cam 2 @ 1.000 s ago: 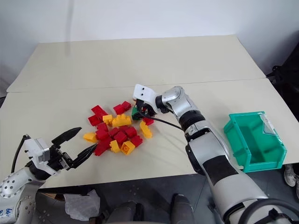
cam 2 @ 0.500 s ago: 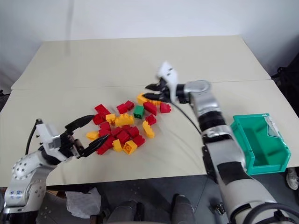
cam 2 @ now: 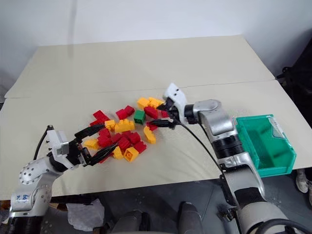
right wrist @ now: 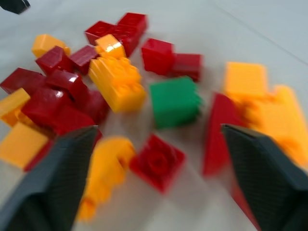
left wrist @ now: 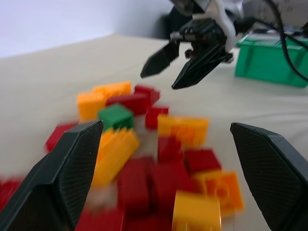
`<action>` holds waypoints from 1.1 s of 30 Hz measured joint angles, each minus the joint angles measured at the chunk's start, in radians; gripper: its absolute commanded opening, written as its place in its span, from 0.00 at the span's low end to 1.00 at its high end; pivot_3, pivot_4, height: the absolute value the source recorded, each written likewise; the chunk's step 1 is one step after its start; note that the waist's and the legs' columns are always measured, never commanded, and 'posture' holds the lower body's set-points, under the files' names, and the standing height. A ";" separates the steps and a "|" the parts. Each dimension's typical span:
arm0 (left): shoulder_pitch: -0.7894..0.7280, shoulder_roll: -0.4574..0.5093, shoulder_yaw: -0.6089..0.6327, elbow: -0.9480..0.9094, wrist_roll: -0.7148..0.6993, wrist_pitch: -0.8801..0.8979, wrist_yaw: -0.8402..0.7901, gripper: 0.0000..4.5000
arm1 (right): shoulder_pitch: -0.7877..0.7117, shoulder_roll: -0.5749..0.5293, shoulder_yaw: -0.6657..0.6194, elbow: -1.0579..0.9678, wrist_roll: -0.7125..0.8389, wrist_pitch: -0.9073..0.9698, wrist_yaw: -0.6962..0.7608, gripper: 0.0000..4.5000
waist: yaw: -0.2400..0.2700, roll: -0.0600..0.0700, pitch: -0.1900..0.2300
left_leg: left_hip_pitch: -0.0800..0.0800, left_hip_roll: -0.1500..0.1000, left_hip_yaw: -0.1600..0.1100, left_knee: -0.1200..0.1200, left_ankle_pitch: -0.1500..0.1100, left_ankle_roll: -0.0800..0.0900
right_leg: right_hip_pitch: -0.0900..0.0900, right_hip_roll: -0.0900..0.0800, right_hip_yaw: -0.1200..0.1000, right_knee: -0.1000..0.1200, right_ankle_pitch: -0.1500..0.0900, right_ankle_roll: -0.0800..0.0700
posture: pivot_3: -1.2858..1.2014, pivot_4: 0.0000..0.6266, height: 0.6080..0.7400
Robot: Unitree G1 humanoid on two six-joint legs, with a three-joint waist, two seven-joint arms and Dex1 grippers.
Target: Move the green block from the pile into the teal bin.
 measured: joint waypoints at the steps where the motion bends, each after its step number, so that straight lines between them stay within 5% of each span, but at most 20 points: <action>1: 0.014 0.000 0.008 -0.001 0.000 -0.002 0.003 1.00 | -0.015 0.012 0.009 0.012 -0.005 -0.002 -0.009 0.99 | 0.003 0.000 0.000 | 0.000 0.000 -0.001 0.000 0.000 0.000 | 0.000 0.000 -0.001 0.000 0.000 0.000 | 0.52 0.24 1.00; 19: 0.139 -0.016 0.084 -0.053 0.000 -0.011 0.071 1.00 | -0.264 0.176 0.091 0.590 -0.194 -0.344 -0.125 0.99 | 0.010 0.000 0.000 | 0.000 0.000 -0.001 0.000 0.000 -0.001 | -0.001 0.001 -0.001 0.001 0.000 0.000 | 0.52 0.24 1.00; 22: 0.139 -0.018 0.083 -0.053 0.000 -0.012 0.073 1.00 | -0.279 0.180 0.089 0.622 -0.201 -0.365 -0.117 0.85 | 0.008 0.000 0.000 | 0.000 0.000 -0.001 0.000 0.000 -0.001 | -0.001 0.001 -0.001 0.002 0.000 0.000 | 0.52 0.24 1.00; 28: 0.136 -0.018 0.083 -0.053 0.000 -0.018 0.072 1.00 | -0.285 0.177 0.083 0.630 -0.201 -0.372 -0.061 0.40 | 0.008 0.000 0.000 | 0.000 0.001 -0.002 0.000 0.000 -0.001 | -0.001 0.001 -0.001 0.002 0.000 0.000 | 0.52 0.24 1.00; 33: 0.116 -0.017 0.077 -0.053 0.000 -0.018 0.064 1.00 | -0.294 0.169 0.047 0.634 -0.191 -0.374 -0.033 0.26 | 0.008 0.000 0.000 | 0.000 0.001 -0.002 0.000 0.000 -0.001 | -0.001 0.001 -0.001 0.002 0.000 0.000 | 0.52 0.24 1.00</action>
